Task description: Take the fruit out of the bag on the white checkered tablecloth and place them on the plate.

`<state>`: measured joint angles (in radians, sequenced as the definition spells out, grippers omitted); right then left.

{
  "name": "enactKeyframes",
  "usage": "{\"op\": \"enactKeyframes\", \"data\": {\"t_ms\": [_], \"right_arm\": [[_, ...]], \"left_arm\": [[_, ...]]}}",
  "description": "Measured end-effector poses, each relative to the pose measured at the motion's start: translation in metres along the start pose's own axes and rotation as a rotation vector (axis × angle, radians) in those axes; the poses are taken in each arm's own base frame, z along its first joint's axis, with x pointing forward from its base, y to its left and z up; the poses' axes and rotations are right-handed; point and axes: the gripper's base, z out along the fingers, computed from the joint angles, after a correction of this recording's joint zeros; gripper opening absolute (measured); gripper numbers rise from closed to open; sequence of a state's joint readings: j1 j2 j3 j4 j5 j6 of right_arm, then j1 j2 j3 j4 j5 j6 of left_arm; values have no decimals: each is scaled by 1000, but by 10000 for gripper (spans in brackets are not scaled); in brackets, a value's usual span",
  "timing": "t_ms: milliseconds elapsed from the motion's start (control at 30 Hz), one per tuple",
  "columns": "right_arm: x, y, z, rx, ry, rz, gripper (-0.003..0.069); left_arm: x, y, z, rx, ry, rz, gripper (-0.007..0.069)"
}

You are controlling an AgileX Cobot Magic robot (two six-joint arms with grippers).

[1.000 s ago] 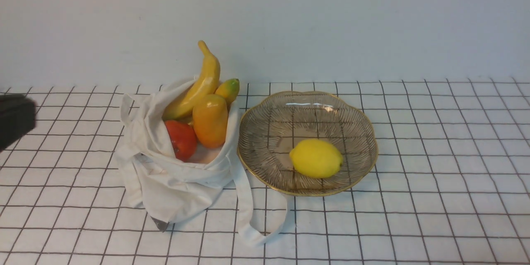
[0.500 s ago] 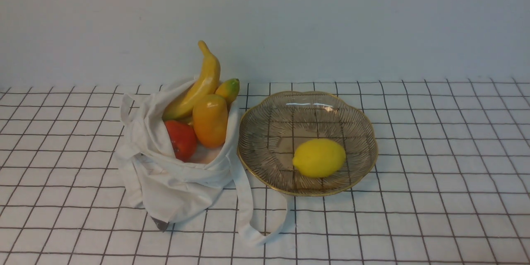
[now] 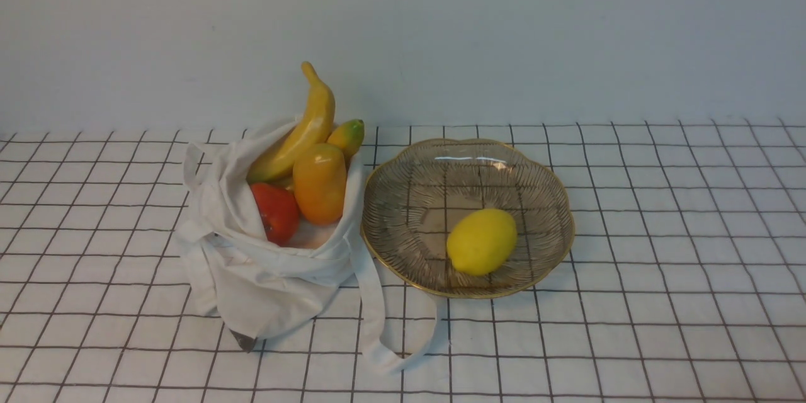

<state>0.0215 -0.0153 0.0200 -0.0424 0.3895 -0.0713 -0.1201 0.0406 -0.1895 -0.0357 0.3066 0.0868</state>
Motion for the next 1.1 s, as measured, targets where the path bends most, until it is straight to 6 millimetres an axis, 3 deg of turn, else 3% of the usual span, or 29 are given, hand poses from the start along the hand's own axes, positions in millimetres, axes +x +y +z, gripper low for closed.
{"op": "enactKeyframes", "data": {"t_ms": [167, 333, 500, 1100], "right_arm": [[0, 0, 0, 0, 0, 0, -14], [0, 0, 0, 0, 0, 0, -14], [0, 0, 0, 0, 0, 0, -14], [0, 0, 0, 0, 0, 0, -14]], "left_arm": [[40, -1, 6, -15, 74, -24, -8], [66, -2, 10, -13, 144, -25, -8], [75, -3, 9, -5, 232, -20, -8], [76, -3, 9, -5, 237, -20, -8]]}}
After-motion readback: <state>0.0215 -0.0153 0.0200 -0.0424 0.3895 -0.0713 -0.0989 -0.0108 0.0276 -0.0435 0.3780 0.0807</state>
